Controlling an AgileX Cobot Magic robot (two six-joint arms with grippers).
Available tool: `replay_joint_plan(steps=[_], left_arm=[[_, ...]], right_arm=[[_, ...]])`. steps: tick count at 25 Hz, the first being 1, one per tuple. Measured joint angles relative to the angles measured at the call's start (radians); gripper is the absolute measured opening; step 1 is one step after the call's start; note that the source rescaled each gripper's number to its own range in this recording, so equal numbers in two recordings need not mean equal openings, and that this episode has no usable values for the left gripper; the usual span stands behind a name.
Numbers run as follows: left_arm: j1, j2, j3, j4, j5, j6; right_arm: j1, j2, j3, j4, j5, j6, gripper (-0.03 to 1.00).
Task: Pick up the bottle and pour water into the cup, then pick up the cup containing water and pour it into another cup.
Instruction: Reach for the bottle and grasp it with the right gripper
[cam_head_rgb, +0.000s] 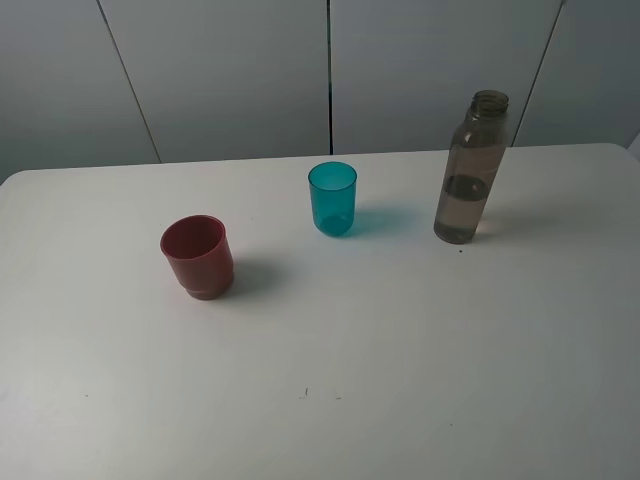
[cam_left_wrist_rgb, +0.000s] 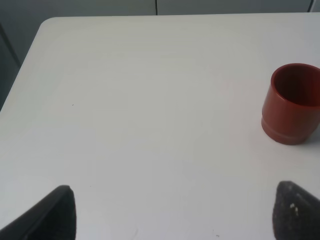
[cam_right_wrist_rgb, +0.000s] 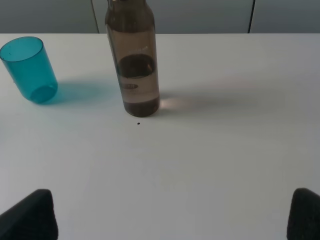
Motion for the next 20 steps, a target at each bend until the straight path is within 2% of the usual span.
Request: replay_joint_plan(steps=[13, 15, 20], left_arm=[[0.000, 0.000, 0.000, 0.000, 0.000, 0.000], [0.000, 0.000, 0.000, 0.000, 0.000, 0.000], [0.000, 0.000, 0.000, 0.000, 0.000, 0.000]], right_arm=[[0.000, 0.000, -0.004, 0.005, -0.009, 0.000, 1.00], [0.000, 0.024, -0.032, 0.033, -0.046, 0.000, 1.00], [0.000, 0.212, -0.146, 0.057, -0.217, 0.000, 1.00]])
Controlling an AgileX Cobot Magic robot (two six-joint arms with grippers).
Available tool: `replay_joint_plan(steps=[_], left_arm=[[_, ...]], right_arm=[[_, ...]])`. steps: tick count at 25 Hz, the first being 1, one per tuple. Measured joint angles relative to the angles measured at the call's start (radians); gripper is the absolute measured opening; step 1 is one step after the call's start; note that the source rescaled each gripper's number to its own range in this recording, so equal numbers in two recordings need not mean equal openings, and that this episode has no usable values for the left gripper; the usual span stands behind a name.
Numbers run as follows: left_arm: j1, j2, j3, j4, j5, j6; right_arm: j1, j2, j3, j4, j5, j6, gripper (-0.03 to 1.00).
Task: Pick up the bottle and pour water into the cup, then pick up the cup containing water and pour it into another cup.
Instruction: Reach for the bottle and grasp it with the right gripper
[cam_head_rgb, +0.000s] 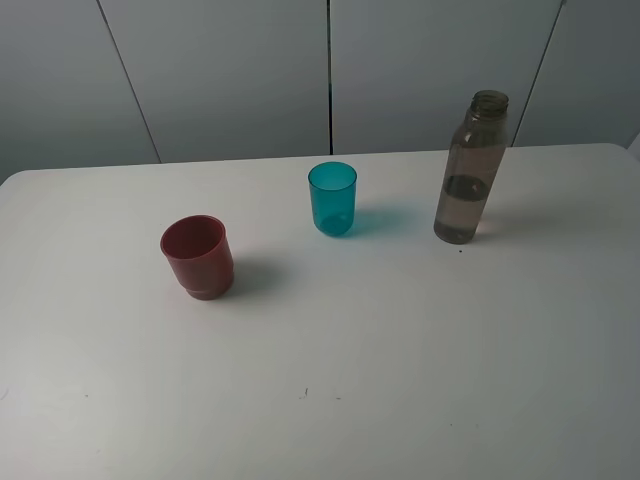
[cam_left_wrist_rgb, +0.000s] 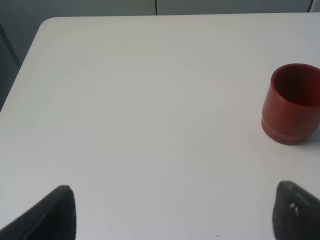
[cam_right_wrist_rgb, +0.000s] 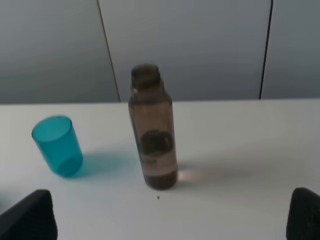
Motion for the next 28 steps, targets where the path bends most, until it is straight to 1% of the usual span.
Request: replay_joint_plan(steps=[3, 6, 8, 12, 16, 19, 21, 22, 25, 28], left_arm=[[0.000, 0.000, 0.000, 0.000, 0.000, 0.000], [0.000, 0.000, 0.000, 0.000, 0.000, 0.000], [0.000, 0.000, 0.000, 0.000, 0.000, 0.000], [0.000, 0.000, 0.000, 0.000, 0.000, 0.000], [0.000, 0.000, 0.000, 0.000, 0.000, 0.000], [0.000, 0.000, 0.000, 0.000, 0.000, 0.000], [0.000, 0.000, 0.000, 0.000, 0.000, 0.000], [0.000, 0.000, 0.000, 0.000, 0.000, 0.000], [0.000, 0.000, 0.000, 0.000, 0.000, 0.000], [0.000, 0.000, 0.000, 0.000, 0.000, 0.000]], right_arm=[[0.000, 0.124, -0.047, 0.005, -0.114, -0.002, 1.00], [0.000, 0.236, -0.049, 0.047, -0.216, -0.002, 1.00], [0.000, 0.309, -0.035, 0.083, -0.272, -0.028, 1.00], [0.012, 0.458, 0.035, 0.101, -0.366, -0.094, 1.00], [0.086, 0.608, 0.149, 0.101, -0.495, -0.124, 1.00], [0.141, 0.725, 0.236, 0.101, -0.683, -0.131, 1.00], [0.154, 0.809, 0.288, 0.101, -0.843, -0.134, 1.00], [0.158, 0.845, 0.306, 0.101, -0.908, -0.134, 1.00], [0.160, 0.971, 0.319, 0.097, -1.017, -0.136, 1.00], [0.160, 1.082, 0.321, 0.070, -1.090, -0.136, 1.00]])
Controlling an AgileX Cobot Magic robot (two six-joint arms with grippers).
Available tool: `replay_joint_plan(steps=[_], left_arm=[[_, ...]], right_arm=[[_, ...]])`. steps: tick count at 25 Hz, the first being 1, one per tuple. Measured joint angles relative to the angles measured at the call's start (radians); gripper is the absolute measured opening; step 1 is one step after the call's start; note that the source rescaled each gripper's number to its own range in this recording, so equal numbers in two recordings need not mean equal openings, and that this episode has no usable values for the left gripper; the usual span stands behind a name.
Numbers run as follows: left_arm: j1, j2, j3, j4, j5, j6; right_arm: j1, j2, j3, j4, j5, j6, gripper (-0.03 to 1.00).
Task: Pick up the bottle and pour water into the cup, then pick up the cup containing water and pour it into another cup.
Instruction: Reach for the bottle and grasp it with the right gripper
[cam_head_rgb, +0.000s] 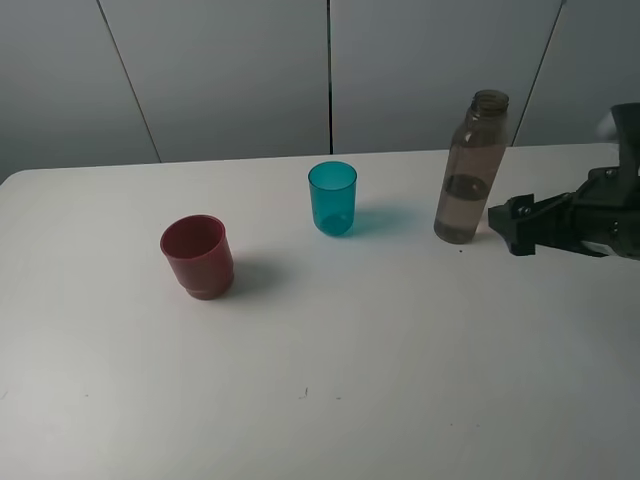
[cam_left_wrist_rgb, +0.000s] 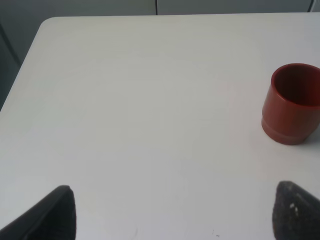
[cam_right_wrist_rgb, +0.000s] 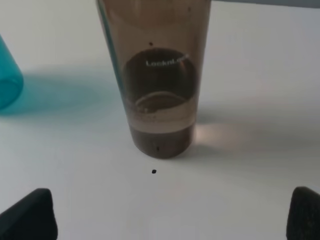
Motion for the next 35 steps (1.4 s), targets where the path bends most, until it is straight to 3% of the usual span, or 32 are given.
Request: replay_joint_plan(steps=[3, 12, 20, 35], left_arm=[[0.000, 0.000, 0.000, 0.000, 0.000, 0.000], [0.000, 0.000, 0.000, 0.000, 0.000, 0.000], [0.000, 0.000, 0.000, 0.000, 0.000, 0.000], [0.000, 0.000, 0.000, 0.000, 0.000, 0.000]], right_arm=[[0.000, 0.101, 0.000, -0.028, -0.091, 0.004, 1.00], [0.000, 0.385, -0.002, -0.152, -0.499, 0.093, 1.00], [0.000, 0.588, -0.006, -0.167, -0.746, 0.113, 1.00], [0.000, 0.677, -0.192, -0.126, -0.778, 0.113, 1.00]])
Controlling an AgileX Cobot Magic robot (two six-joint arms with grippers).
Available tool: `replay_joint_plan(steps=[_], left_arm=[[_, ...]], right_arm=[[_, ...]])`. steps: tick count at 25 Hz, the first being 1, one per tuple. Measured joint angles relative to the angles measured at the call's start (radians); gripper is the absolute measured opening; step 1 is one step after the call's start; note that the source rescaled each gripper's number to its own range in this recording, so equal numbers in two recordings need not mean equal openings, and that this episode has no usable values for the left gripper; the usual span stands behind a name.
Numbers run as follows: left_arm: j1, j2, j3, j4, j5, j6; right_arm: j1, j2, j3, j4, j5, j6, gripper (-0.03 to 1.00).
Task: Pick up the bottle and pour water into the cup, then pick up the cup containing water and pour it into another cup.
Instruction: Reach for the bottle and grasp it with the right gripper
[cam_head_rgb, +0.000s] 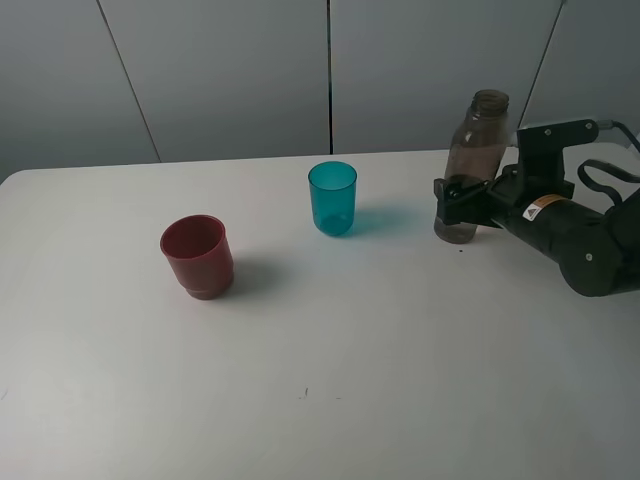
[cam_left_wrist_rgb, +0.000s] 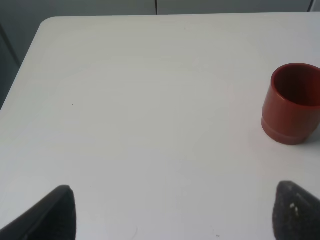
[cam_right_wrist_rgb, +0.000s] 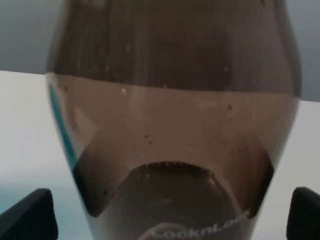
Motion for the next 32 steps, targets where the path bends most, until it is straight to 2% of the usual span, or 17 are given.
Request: replay_joint_plan(steps=[20, 32], left_arm=[[0.000, 0.000, 0.000, 0.000, 0.000, -0.002], [0.000, 0.000, 0.000, 0.000, 0.000, -0.002]], right_arm=[[0.000, 0.115, -0.079, 0.023, -0.069, 0.098, 1.00], [0.000, 0.118, -0.099, 0.023, -0.072, 0.047, 1.00]])
